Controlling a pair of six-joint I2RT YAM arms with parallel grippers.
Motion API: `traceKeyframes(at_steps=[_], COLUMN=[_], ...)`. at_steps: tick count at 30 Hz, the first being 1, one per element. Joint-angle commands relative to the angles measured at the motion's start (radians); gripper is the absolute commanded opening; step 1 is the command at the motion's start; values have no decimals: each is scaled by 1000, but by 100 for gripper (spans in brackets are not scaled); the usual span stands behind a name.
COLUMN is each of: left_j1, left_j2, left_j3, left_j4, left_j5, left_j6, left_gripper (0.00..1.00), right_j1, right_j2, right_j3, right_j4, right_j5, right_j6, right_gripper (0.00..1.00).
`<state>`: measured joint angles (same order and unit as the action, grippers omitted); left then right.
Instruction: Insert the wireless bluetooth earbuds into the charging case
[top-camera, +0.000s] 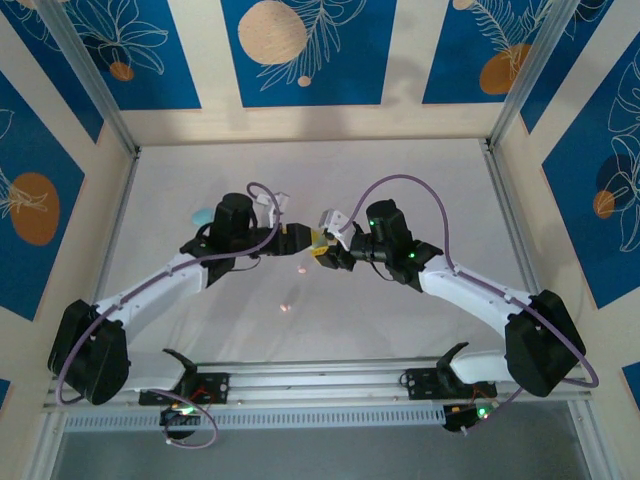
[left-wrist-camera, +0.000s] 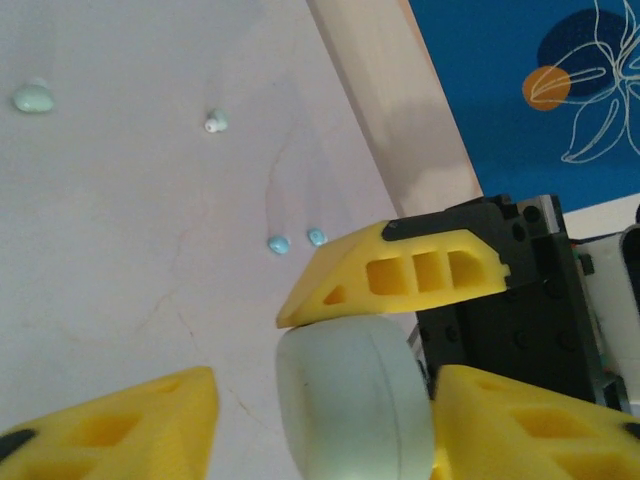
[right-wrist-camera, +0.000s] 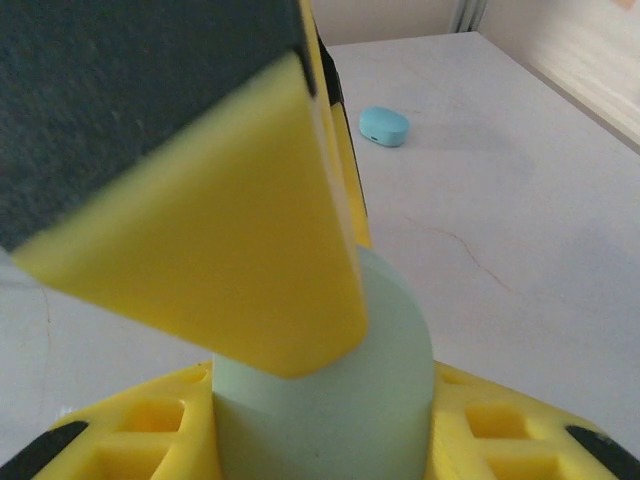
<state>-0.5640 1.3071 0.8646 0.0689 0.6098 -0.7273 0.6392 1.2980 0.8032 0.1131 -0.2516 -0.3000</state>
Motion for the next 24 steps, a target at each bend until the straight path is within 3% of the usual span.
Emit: traceKeyframes(at_steps=[1,3,8,12,16,20,24], left_j1=[-21,-31,-36,-36,-37,-36,-37], left_j2=[16,25,17,-30,-67,-66,-40], left_j3=[45,62,93,73,20,26,47], left_j4=[20,2,-61,18,195,259,308], left_j5=[18,19,-13,-69,-115,-130,-108], left_j6=[-1,0,-7,-139,-312,-389,-438], left_gripper=[52,50,30,22,19,19,19], right_j1=[1,1,-2,-28,-108,-195,-238], right_j2=[-28,-31,-46,-115,-172,-136,-100], right_j3=[24,24,31,11,-36,12,22], right_j4=[21,27,30,77,134,23,129], right_j5=[-2,11,42,42,-96,-267,-356], right_j6=[-11,-8,2,61,40,-32,15], right_gripper=[38,38,42,55,71,70,69])
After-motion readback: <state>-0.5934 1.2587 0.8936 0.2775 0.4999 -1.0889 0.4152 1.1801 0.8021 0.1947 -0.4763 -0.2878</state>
